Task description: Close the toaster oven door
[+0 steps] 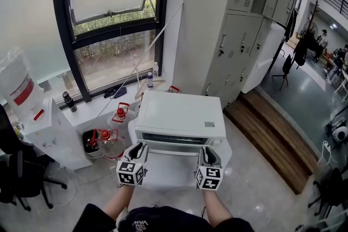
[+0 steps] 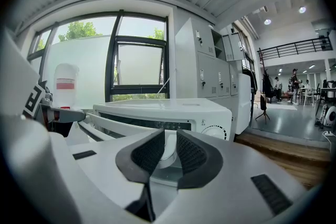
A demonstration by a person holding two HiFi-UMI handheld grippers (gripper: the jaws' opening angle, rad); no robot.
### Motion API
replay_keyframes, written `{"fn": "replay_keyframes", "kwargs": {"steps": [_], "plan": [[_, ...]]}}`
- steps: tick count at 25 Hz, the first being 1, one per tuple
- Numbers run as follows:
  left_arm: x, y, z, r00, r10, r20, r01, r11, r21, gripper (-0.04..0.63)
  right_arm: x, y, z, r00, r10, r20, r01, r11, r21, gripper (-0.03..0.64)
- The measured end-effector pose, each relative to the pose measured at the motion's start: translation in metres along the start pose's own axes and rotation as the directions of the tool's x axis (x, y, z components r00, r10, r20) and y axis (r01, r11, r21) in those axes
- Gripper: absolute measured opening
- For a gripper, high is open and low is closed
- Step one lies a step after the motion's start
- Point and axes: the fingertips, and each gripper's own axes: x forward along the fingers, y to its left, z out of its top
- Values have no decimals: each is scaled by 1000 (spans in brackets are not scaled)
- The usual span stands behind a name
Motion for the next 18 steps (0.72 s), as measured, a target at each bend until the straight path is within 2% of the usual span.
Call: {"fn": "replay_keyframes", "kwargs": {"steps": [18], "plan": [[26, 9, 19, 1000, 10, 12, -11, 1000, 25, 91, 28, -6, 17, 1000, 3, -2, -3, 1000, -4, 63]]}}
